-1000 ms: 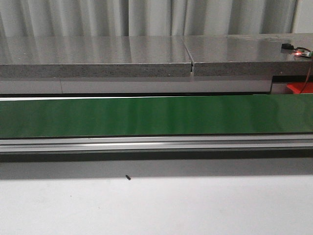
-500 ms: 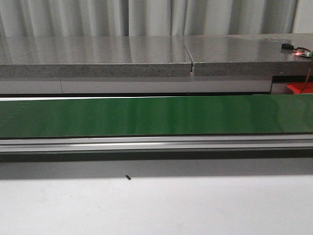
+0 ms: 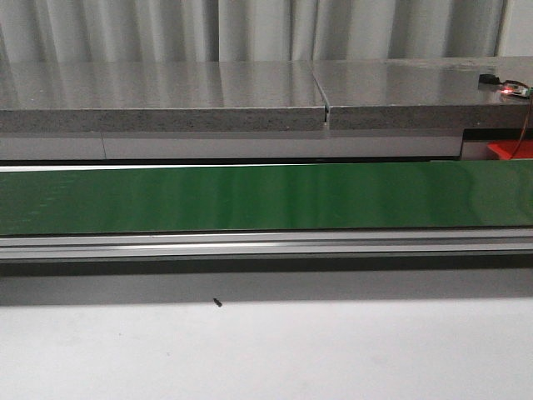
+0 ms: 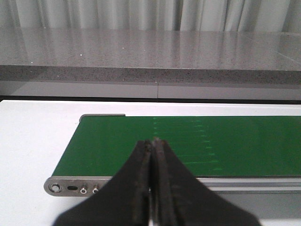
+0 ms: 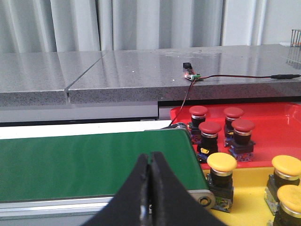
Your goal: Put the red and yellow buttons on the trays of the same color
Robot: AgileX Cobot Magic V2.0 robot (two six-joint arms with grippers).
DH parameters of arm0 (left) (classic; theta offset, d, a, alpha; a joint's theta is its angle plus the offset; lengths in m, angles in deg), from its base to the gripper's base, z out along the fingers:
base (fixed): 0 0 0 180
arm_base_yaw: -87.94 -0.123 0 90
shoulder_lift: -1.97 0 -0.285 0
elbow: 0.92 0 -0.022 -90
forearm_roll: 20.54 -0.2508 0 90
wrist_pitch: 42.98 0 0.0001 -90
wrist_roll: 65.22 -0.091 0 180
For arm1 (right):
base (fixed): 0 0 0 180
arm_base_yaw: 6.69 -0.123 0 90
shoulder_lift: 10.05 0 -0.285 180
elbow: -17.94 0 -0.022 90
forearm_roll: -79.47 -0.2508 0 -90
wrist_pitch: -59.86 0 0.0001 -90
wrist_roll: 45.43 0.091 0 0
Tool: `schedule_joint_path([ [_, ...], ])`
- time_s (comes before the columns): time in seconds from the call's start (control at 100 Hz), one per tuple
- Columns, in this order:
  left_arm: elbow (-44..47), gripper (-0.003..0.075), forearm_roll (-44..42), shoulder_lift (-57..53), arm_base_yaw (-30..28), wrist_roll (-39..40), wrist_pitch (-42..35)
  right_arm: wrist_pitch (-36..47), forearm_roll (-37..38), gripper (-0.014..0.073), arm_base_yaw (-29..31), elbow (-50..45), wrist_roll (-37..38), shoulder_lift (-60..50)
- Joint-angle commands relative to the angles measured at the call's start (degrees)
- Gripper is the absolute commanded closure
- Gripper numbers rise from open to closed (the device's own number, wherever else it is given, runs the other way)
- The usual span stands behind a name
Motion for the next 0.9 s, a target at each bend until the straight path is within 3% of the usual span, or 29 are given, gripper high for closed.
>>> schedule_joint_path([
  [0.0,1.3,0.0741,-0.2,-2.9,-0.2,0.4,-5.8,4.5,0.8,0.0662,0.1,1.0,0.0,-1.1],
  [0.89,2.2,0.0741,-0.3,-2.6,-0.5,0.4,-6.9,4.5,0.8,0.0662,0.1,1.0,0.0,-1.1],
])
